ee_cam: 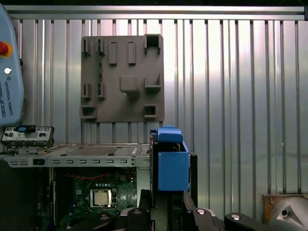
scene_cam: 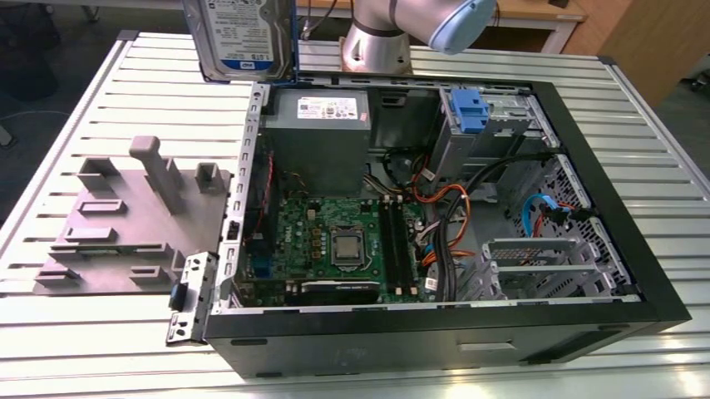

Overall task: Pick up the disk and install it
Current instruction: 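Pick up the disk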

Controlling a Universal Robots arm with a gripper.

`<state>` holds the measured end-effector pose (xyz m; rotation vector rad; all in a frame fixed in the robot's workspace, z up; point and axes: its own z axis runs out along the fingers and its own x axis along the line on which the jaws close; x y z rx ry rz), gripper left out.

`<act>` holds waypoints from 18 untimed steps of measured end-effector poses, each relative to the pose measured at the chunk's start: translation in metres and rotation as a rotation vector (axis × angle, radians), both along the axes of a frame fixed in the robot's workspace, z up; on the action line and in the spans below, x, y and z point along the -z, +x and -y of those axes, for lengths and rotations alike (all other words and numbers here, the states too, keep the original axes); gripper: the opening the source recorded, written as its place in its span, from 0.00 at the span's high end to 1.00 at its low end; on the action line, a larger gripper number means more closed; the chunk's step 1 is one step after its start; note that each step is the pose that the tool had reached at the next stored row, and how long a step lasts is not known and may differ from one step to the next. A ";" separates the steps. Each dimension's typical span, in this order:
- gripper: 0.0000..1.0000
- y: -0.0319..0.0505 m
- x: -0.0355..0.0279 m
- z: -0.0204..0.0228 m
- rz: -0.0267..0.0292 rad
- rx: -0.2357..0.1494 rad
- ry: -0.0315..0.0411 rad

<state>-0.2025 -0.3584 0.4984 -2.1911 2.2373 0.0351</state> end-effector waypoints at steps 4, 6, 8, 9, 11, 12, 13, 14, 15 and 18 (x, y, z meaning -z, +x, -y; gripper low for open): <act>0.65 0.0037 0.0000 0.0000 0.0000 0.000 0.0000; 0.65 0.0063 0.0000 0.0000 -0.0001 0.000 0.0000; 0.65 0.0099 0.0000 0.0000 0.0000 0.000 0.0000; 0.65 0.0193 0.0000 0.0000 0.0000 0.000 0.0000; 0.65 0.0236 0.0000 0.0000 -0.0001 0.000 -0.0001; 0.65 0.0256 0.0000 0.0000 0.0000 0.000 0.0000; 0.65 0.0277 0.0000 0.0000 0.0000 0.000 0.0000; 0.65 0.0292 0.0000 0.0000 -0.0001 0.000 0.0000; 0.65 0.0297 -0.0001 0.0000 -0.0002 0.000 -0.0001; 0.65 0.0297 0.0000 0.0000 0.0000 0.000 0.0000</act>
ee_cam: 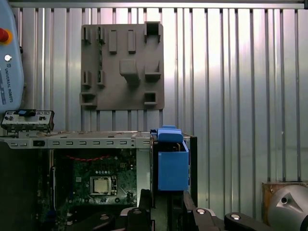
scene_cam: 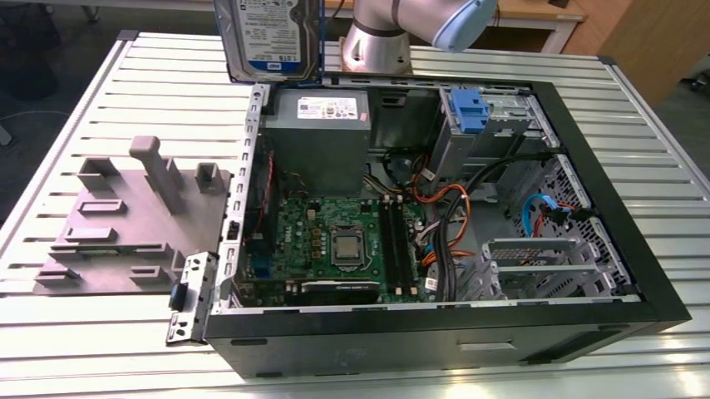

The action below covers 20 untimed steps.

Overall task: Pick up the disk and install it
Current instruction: 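Pick up the disk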

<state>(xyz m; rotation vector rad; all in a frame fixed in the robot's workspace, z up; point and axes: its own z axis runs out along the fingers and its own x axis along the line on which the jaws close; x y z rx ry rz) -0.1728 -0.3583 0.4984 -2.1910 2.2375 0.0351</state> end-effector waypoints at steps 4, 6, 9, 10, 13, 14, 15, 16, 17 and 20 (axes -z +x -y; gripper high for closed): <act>0.65 0.0001 0.0000 0.0000 0.0000 0.000 0.0000; 0.65 0.0002 0.0000 0.0000 0.0000 0.000 0.0000; 0.65 0.0021 0.0000 0.0000 0.0000 0.000 0.0000; 0.65 0.0028 0.0000 0.0000 0.0000 0.000 0.0000; 0.65 0.0058 0.0000 0.0000 0.0001 0.000 0.0000; 0.65 0.0069 0.0000 0.0000 0.0001 0.000 0.0000; 0.65 0.0079 0.0000 0.0000 0.0000 0.000 0.0000; 0.65 0.0084 0.0000 0.0000 -0.0001 0.000 -0.0001; 0.65 0.0084 0.0000 0.0000 0.0000 0.000 0.0000; 0.65 0.0086 0.0000 0.0000 0.0000 0.000 0.0000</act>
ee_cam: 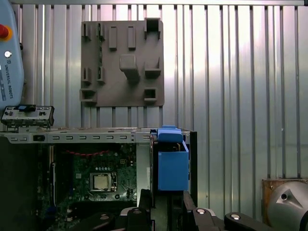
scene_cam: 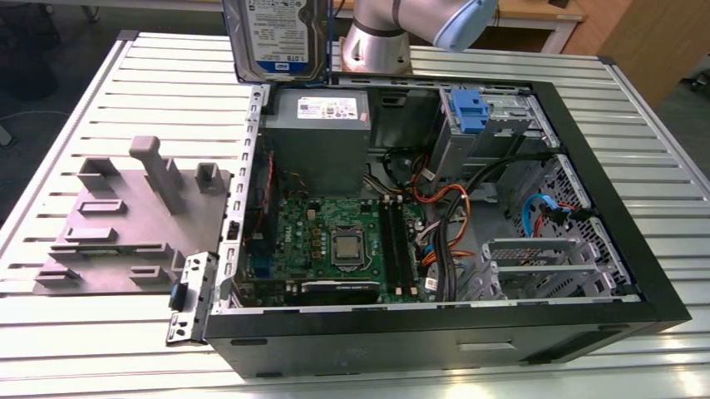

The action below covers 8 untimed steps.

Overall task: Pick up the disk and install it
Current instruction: 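Pick up the disk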

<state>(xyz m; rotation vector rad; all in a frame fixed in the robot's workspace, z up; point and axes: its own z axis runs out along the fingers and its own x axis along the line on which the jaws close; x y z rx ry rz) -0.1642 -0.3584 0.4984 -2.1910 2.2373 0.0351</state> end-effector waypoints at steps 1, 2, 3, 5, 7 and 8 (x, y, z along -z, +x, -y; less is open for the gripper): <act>0.65 0.0001 0.0000 0.0000 0.0000 0.000 0.0000; 0.65 0.0002 0.0000 0.0000 0.0000 0.000 0.0000; 0.65 0.0002 0.0000 0.0000 0.0000 0.000 0.0000; 0.65 0.0003 0.0000 0.0000 0.0000 0.000 0.0000; 0.65 0.0003 0.0000 0.0000 0.0000 0.000 0.0000; 0.65 0.0004 0.0000 0.0000 0.0000 0.000 0.0000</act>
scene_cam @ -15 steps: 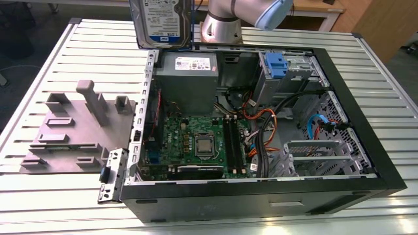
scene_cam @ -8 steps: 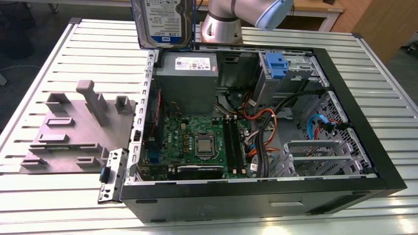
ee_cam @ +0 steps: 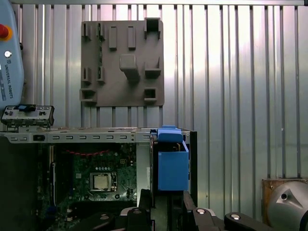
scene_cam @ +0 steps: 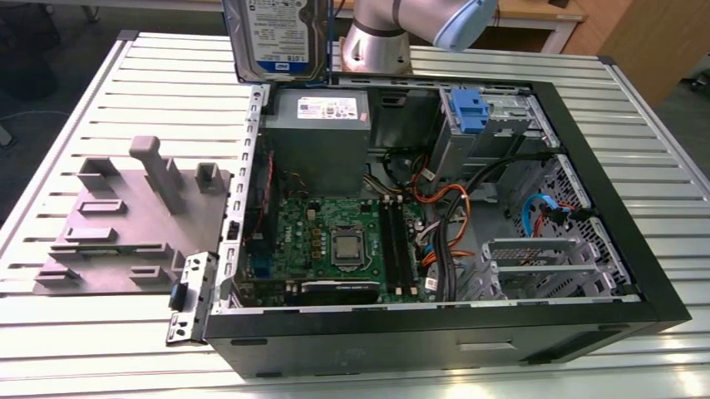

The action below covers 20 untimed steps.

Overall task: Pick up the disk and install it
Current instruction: 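Pick up the disk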

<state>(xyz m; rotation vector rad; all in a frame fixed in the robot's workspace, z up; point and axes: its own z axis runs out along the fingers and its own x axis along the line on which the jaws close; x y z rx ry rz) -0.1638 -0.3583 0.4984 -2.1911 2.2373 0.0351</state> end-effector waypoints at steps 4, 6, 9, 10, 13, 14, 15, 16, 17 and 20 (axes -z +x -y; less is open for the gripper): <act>0.65 0.0001 0.0000 0.0000 0.0000 0.000 -0.0001; 0.65 0.0025 0.0000 0.0000 0.0000 0.000 0.0000; 0.65 0.0052 0.0000 0.0000 -0.0001 0.000 -0.0001; 0.65 0.0060 0.0000 0.0000 0.0000 0.000 0.0000; 0.65 0.0087 0.0000 0.0000 0.0000 0.000 0.0000; 0.65 0.0095 0.0000 0.0000 0.0000 0.000 0.0000; 0.65 0.0105 0.0000 0.0000 0.0000 0.000 0.0000; 0.65 0.0114 0.0000 0.0000 0.0000 0.000 -0.0001; 0.65 0.0120 0.0000 0.0000 0.0000 0.000 -0.0001; 0.65 0.0123 0.0000 0.0000 0.0001 0.000 0.0001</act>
